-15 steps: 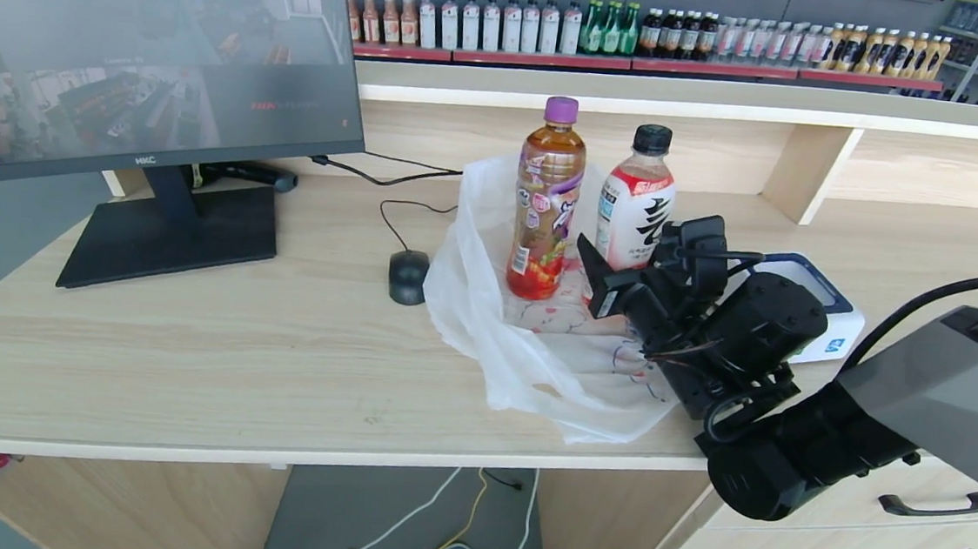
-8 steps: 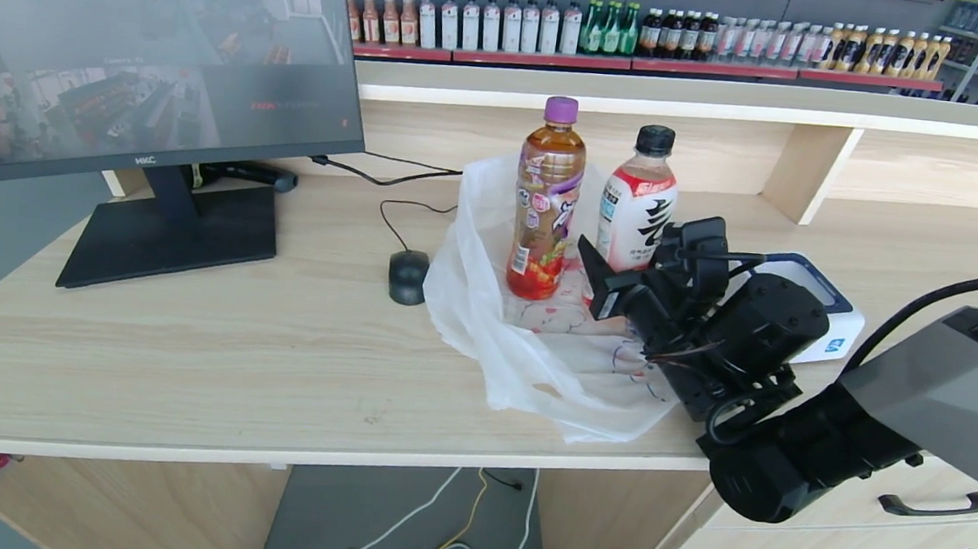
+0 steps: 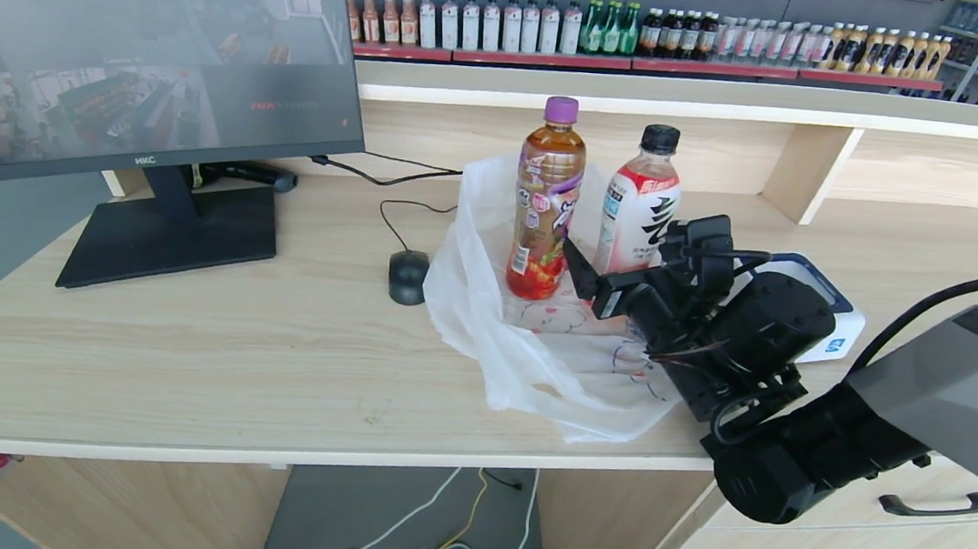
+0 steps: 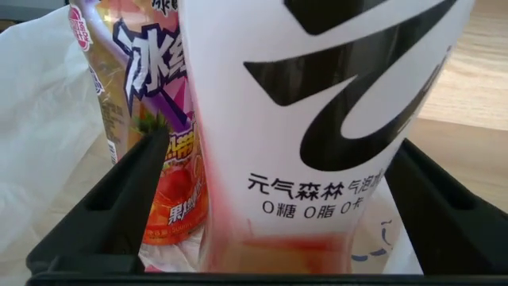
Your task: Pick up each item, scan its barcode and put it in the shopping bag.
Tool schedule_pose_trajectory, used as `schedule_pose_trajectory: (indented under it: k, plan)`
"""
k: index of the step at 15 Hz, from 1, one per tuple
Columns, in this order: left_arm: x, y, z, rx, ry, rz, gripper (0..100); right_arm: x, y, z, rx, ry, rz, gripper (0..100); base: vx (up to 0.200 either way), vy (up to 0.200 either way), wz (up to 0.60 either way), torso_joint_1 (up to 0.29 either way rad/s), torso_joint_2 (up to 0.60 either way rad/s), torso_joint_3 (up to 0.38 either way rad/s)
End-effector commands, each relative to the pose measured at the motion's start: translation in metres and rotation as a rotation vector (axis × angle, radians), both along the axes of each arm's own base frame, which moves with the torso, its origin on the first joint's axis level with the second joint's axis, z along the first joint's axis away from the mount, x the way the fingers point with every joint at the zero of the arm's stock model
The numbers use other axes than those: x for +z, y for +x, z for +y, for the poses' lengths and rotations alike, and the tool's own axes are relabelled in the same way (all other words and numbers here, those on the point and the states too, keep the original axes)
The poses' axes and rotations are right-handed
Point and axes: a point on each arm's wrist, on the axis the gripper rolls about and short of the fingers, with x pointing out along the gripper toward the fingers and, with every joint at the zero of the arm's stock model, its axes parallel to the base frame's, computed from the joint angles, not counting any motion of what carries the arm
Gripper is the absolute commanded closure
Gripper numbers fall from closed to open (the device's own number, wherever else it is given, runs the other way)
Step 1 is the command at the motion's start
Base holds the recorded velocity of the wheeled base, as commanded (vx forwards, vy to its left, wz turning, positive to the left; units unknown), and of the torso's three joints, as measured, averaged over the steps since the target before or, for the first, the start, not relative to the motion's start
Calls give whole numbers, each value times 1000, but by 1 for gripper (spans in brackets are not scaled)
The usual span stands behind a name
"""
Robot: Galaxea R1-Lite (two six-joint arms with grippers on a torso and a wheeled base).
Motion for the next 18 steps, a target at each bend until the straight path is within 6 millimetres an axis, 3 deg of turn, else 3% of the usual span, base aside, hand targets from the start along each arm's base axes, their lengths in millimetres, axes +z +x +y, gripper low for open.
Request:
schedule_pose_trajectory:
  k: [1, 5, 8, 11, 14, 15, 18]
  plan:
    - [0, 0, 0, 0, 0, -1, 0, 10, -9, -5, -1, 7, -14, 0, 0, 0, 0, 0, 0, 0]
    - [0, 0, 0, 0, 0, -1, 0, 35, -33, -29, -30, 24, -44, 0, 0, 0, 0, 0, 0, 0]
    - [0, 0, 0, 0, 0, -1, 0, 53, -62, -44, -31, 36, -67, 0, 0, 0, 0, 0, 0, 0]
    - [0, 0, 0, 0, 0, -1, 0, 60, -121, -78, -48, 31, -59, 0, 0, 0, 0, 0, 0, 0]
    - [0, 0, 0, 0, 0, -1, 0, 46, -180, -110, -71, 14, -25, 0, 0, 0, 0, 0, 0, 0]
    - [0, 0, 0, 0, 0, -1, 0, 33, -216, -130, -81, 38, -3, 0, 0, 0, 0, 0, 0, 0]
    - [0, 0, 0, 0, 2, -1, 0, 28, -255, -155, -129, 184, 55, 0, 0, 0, 0, 0, 0, 0]
